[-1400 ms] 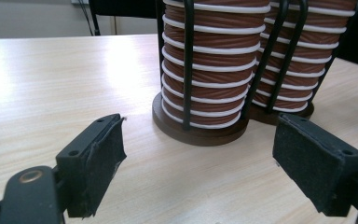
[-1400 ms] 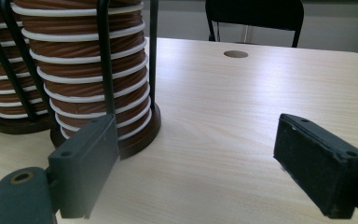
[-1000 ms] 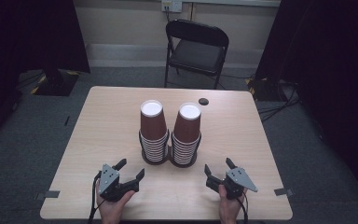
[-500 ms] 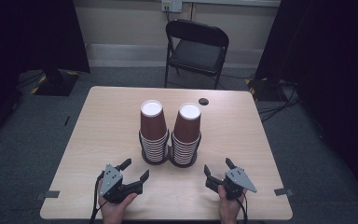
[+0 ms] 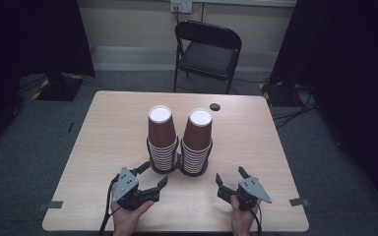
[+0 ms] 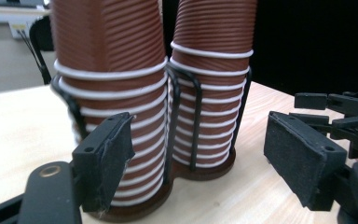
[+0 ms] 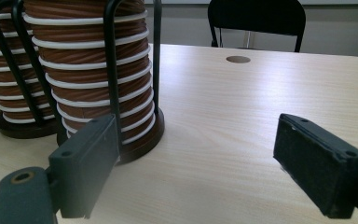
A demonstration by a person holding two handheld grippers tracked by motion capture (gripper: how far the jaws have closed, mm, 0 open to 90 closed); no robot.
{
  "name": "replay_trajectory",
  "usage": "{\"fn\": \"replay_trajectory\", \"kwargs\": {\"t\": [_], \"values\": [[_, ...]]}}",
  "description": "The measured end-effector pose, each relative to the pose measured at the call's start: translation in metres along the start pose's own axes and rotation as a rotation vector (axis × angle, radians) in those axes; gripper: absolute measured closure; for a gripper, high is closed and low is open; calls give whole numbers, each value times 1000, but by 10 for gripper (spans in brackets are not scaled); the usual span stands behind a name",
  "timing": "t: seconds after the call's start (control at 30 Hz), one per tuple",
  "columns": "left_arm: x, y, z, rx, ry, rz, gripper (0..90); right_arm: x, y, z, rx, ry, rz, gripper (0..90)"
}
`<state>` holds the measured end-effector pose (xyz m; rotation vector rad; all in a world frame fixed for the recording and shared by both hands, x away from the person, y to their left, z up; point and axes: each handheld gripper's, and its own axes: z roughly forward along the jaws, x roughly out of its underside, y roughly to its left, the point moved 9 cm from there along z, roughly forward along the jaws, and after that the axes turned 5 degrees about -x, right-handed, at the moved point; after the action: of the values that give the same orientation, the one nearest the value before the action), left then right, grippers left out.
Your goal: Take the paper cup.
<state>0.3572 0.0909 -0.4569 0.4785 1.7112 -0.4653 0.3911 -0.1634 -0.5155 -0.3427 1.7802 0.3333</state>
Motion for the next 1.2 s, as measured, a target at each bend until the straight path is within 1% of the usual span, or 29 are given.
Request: {"fn": "replay_trajectory", "kwargs": {"t": [0.03,0.1,0.2,0.33,0.37,0.4,0.43,0.5,0.57,0.6,0.7,0.73,0.77,0.8,0.9,0.93,0.97,1.0,1.07,1.13,1.2], "values": [[-2,-2,1,-1,-4,13,236,0,0,0,0,0,0,132],[-6,-8,4,22,-8,6,236,0,0,-1,2,-4,1,132],[-12,-14,8,26,-8,43,232,0,0,-1,2,-7,0,133],[-21,-18,12,45,-13,58,223,0,0,-1,2,-8,-1,136],[-23,-20,14,47,-12,61,218,0,0,0,-8,-2,1,138],[-25,-20,15,49,-10,71,209,0,0,0,-9,7,6,137],[-27,-20,16,51,-9,72,209,0,0,0,-9,7,6,137],[-32,-20,18,55,-7,61,180,0,0,0,-3,1,1,137],[-36,-20,19,61,-13,58,177,0,0,0,-1,0,1,136],[-39,-22,21,64,-12,74,176,0,0,0,-3,0,2,137],[-43,-22,22,55,-16,85,174,0,0,0,-4,1,3,136],[-47,-22,24,66,-23,75,172,0,0,0,-3,0,1,137],[-47,-22,24,66,-23,75,172,0,0,0,-3,0,1,137],[-49,-23,25,78,-26,65,172,0,0,0,-3,0,0,137],[-55,-22,28,76,-27,60,172,0,0,0,-5,4,6,136],[-59,-22,30,79,-28,72,168,0,0,0,-5,3,6,136],[-59,-22,30,79,-28,72,168,0,0,0,-5,3,6,136],[-62,-23,32,78,-28,85,168,0,0,0,-4,-1,4,136],[-64,-23,33,77,-29,88,168,0,0,0,-4,0,4,136],[-68,-24,35,83,-36,80,168,0,-1,0,-1,0,4,136],[-71,-25,37,86,-34,90,168,0,-1,0,-1,1,3,136]]}}
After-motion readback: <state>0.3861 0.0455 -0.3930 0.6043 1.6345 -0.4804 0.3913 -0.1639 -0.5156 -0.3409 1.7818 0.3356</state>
